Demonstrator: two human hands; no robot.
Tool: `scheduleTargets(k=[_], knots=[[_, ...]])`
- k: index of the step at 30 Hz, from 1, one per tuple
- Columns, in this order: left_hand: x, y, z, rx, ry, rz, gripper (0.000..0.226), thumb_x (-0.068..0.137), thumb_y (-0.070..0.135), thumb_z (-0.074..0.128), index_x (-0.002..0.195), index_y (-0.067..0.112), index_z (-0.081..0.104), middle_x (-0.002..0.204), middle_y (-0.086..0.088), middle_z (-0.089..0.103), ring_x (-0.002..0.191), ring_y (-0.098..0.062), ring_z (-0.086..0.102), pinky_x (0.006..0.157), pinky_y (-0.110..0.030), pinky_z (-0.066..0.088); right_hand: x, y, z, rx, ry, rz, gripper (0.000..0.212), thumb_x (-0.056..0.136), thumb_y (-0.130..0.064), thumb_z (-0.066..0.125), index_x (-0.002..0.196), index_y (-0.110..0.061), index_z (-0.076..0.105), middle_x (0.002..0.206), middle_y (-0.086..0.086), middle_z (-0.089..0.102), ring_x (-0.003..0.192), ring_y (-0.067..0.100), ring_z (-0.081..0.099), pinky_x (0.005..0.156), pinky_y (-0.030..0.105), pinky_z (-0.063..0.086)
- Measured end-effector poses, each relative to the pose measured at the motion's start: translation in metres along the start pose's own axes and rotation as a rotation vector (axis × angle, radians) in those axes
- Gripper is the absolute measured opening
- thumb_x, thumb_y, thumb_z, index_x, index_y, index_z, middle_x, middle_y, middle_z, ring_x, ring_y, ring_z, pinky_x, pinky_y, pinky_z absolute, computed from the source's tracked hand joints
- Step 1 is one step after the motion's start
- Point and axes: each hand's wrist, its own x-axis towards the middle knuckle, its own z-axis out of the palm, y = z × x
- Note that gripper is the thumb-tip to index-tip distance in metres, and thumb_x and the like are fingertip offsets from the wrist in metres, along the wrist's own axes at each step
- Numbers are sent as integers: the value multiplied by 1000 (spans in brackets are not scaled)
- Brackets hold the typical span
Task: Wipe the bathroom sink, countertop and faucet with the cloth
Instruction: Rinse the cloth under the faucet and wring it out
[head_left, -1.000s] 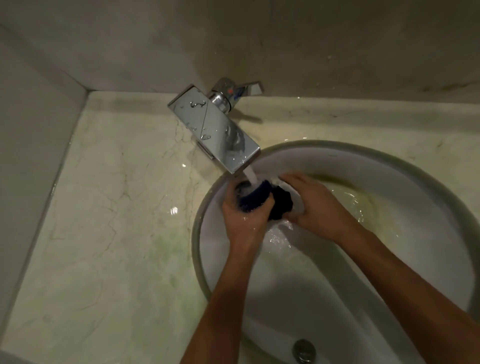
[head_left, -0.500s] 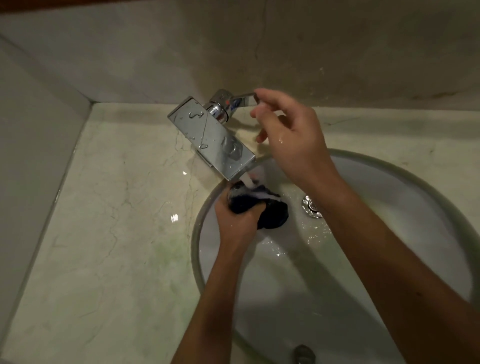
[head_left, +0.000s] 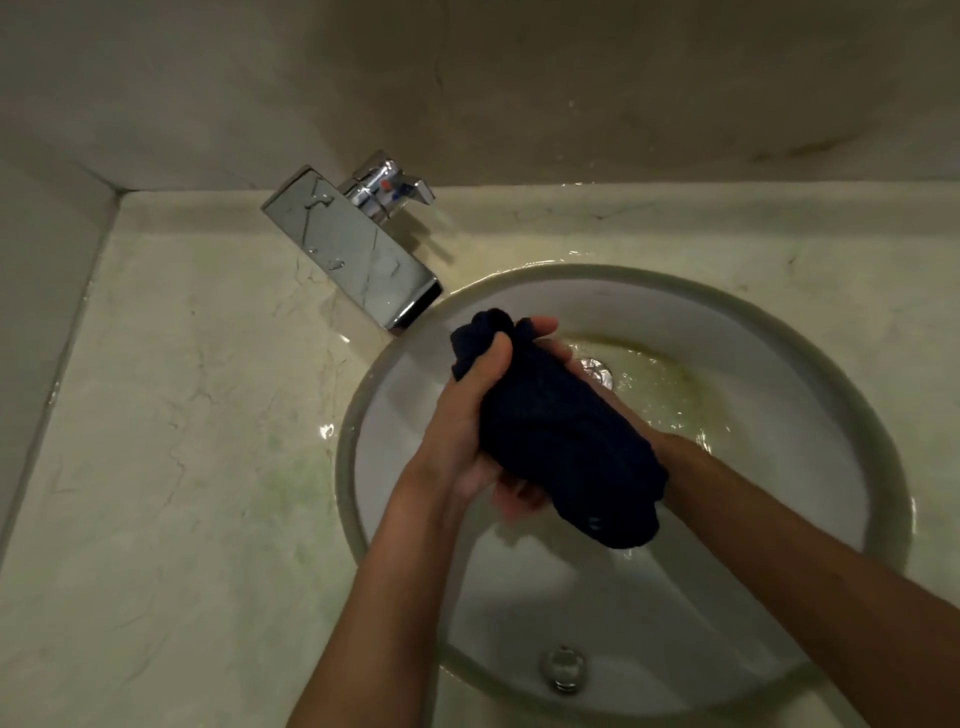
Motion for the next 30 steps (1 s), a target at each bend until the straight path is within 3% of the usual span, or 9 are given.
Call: scheduleTargets(k=[2, 3, 5, 7, 10, 16, 22, 26, 30], knots=[[2, -2, 7, -32, -27, -54, 52, 72, 43, 88, 104, 6, 69, 98, -12, 71, 88, -23, 71, 81, -35, 59, -6, 36, -23, 68, 58, 83, 110, 38, -67, 95, 124, -3, 72, 124, 24, 66, 102, 29, 70, 110, 43, 47], [2, -4, 10, -57, -36, -66, 46, 71, 40, 86, 99, 7, 72, 99, -11, 73, 90, -22, 73, 85, -35, 60, -18, 47, -26, 160, -104, -19, 121, 62, -65, 88, 143, 15, 46, 142, 34, 50, 126, 40, 57, 123, 46, 27], [4, -9, 16, -111, -82, -64, 25, 77, 36, 75, 90, 14, 76, 113, -5, 75, 111, -20, 69, 108, -39, 49, -33, 54, -8, 429, -323, -206, 86, 109, -48, 28, 150, 25, 8, 157, 43, 19, 151, 47, 22, 126, 49, 0], [8, -17, 19, -221, -200, -44, 16, 86, 26, 65, 94, 13, 67, 130, -10, 68, 131, -27, 58, 120, -55, 31, -50, 44, 21, 378, -361, -166, 82, 104, -54, 42, 145, 16, 35, 145, 37, 47, 141, 46, 41, 121, 58, 19], [14, -25, 15, -395, -295, -79, 30, 88, 13, 70, 115, 12, 57, 115, -12, 72, 106, -28, 71, 103, -52, 52, -53, 48, 25, 444, -630, -4, 52, 92, -31, 67, 132, -4, 47, 116, 9, 66, 105, 26, 68, 92, 42, 57], [33, -22, 18, -186, -159, -312, 9, 92, 23, 73, 95, 16, 69, 74, -1, 61, 63, -14, 62, 65, -27, 57, -78, 25, 36, 395, -235, 96, 59, 74, -45, 87, 110, -10, 55, 79, 1, 53, 57, 9, 50, 44, 18, 42], [69, -53, 11, 776, 343, -207, 12, 85, 16, 81, 80, 12, 71, 74, -4, 70, 70, -19, 66, 68, -30, 54, -32, 34, 8, -823, 679, 9, 16, 77, -29, 80, 74, -25, 64, 66, -6, 68, 65, 16, 66, 59, 29, 50], [78, -85, 10, 1212, 498, -30, 30, 87, 18, 74, 64, 22, 56, 61, 4, 58, 59, -14, 53, 61, -27, 41, -8, 56, -24, -1128, 789, 16, 20, 79, -34, 69, 67, -25, 55, 62, -5, 61, 63, 24, 65, 52, 29, 46], [70, -72, 7, 765, 536, -145, 14, 77, 18, 83, 79, 9, 73, 76, -6, 74, 73, -21, 70, 66, -32, 60, -28, 42, -26, -1009, 595, -10, 36, 74, -41, 80, 104, -30, 65, 87, -7, 74, 81, 18, 71, 70, 31, 55]])
